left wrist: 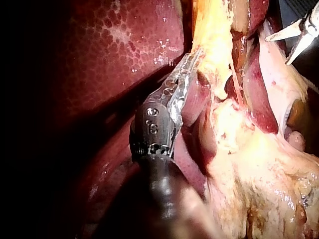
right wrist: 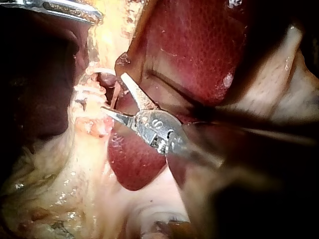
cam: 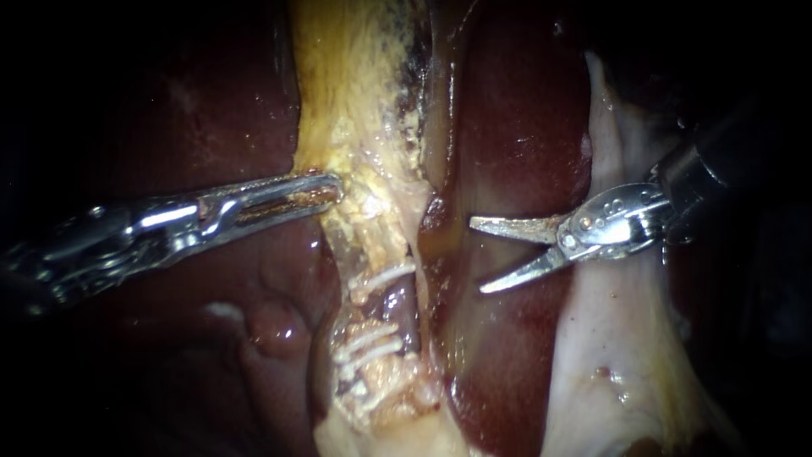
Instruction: Go back from the cut left tube
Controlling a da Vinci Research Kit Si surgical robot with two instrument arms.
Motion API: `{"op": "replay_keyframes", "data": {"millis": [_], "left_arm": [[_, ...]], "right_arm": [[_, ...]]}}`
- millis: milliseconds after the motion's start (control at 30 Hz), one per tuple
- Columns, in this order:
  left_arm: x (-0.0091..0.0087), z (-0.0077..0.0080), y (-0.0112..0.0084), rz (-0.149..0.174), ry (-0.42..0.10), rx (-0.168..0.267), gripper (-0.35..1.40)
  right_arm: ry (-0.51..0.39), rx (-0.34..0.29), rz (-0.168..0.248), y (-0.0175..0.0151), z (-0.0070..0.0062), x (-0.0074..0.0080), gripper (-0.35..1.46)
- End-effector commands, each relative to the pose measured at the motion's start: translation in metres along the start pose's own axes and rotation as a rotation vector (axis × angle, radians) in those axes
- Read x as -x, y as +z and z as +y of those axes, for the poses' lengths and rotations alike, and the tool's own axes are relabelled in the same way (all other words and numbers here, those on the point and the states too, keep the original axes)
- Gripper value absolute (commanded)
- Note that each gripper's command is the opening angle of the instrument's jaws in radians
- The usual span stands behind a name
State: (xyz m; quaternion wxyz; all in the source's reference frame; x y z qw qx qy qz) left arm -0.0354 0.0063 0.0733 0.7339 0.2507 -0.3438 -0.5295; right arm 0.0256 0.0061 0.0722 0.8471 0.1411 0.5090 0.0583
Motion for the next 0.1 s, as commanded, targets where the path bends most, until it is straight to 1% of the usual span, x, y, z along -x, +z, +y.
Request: {"op": "replay_keyframes", "data": {"millis": [33, 100], "left_arm": [[0.0000, 0.0000, -0.0001, 0.000, 0.000, -0.001, -0.35], [0.0000, 0.0000, -0.0001, 0.001, 0.000, -0.001, -0.35]], "right_arm": [[0.000, -0.001, 0.001, -0.0001, 0.0000, 0.0000, 1.43], [-0.001, -0.001, 0.001, -0.0001, 0.0000, 0.0000, 1.43]]}}
